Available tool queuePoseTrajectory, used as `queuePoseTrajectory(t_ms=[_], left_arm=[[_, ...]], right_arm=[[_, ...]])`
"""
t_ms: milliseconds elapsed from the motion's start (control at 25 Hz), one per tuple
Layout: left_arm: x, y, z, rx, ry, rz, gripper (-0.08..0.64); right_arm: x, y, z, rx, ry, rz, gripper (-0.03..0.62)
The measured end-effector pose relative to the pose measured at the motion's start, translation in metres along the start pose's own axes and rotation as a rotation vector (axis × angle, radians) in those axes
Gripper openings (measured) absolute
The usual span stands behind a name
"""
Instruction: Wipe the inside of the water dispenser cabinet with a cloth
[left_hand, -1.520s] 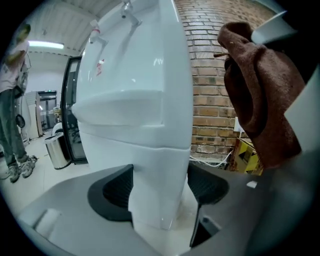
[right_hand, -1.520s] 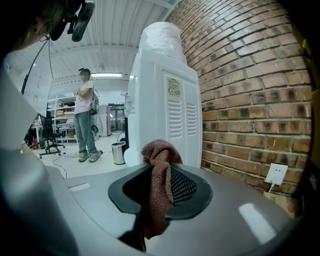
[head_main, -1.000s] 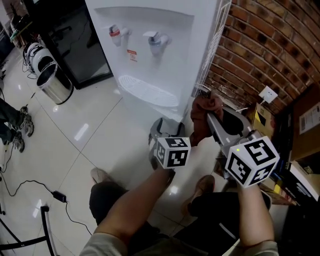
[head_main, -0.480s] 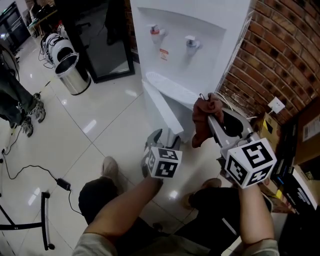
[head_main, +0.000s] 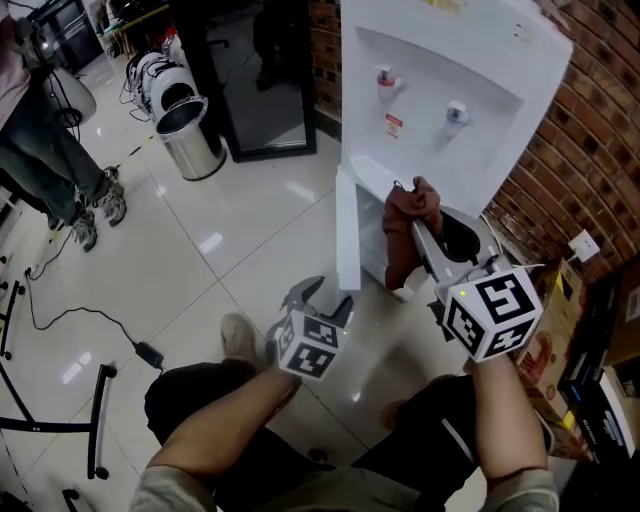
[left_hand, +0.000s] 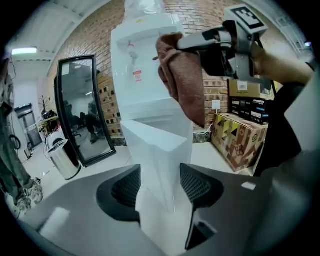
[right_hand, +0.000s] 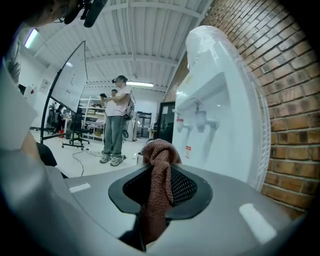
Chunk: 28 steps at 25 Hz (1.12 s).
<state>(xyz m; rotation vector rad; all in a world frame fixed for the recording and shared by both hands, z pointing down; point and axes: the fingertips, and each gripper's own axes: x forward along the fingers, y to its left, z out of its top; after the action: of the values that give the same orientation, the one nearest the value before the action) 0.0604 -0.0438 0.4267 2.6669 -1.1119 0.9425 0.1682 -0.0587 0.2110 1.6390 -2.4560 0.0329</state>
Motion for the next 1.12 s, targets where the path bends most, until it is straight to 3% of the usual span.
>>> queuePoseTrajectory(t_ms=[160, 360, 520, 680, 880, 1000, 1120], left_arm=[[-0.012, 0.022, -0.014, -0.026, -0.003, 0.011, 0.247], [-0.028, 0.059, -0.031, -0.051, 0.018, 0.082, 0.209], [-0.032, 0.092, -0.042, -0.072, 0.027, 0.188, 0.083], [-0.031, 0.121, -0.057, -0.033, 0.038, 0.242, 0.002], [-0.029, 0.148, -0.058, -0.007, 0.026, 0.258, 0.002], [-0.038, 0.159, -0.055, -0.065, 0.020, 0.266, 0.002], [-0.054, 0.159, -0.038, -0.132, -0.031, 0.220, 0.010]], right_arm=[[0.036, 0.022, 0.006, -0.031, -0.034, 0.059, 0.097], [0.080, 0.032, 0.008, -0.040, -0.068, 0.097, 0.097], [0.101, 0.048, -0.007, -0.117, -0.020, 0.158, 0.097], [0.112, 0.055, -0.016, -0.099, 0.008, 0.164, 0.097], [0.116, 0.076, 0.022, -0.100, -0.007, 0.174, 0.097], [0.101, 0.096, 0.041, -0.110, -0.060, 0.183, 0.098], [0.088, 0.108, 0.020, -0.162, -0.016, 0.199, 0.098]])
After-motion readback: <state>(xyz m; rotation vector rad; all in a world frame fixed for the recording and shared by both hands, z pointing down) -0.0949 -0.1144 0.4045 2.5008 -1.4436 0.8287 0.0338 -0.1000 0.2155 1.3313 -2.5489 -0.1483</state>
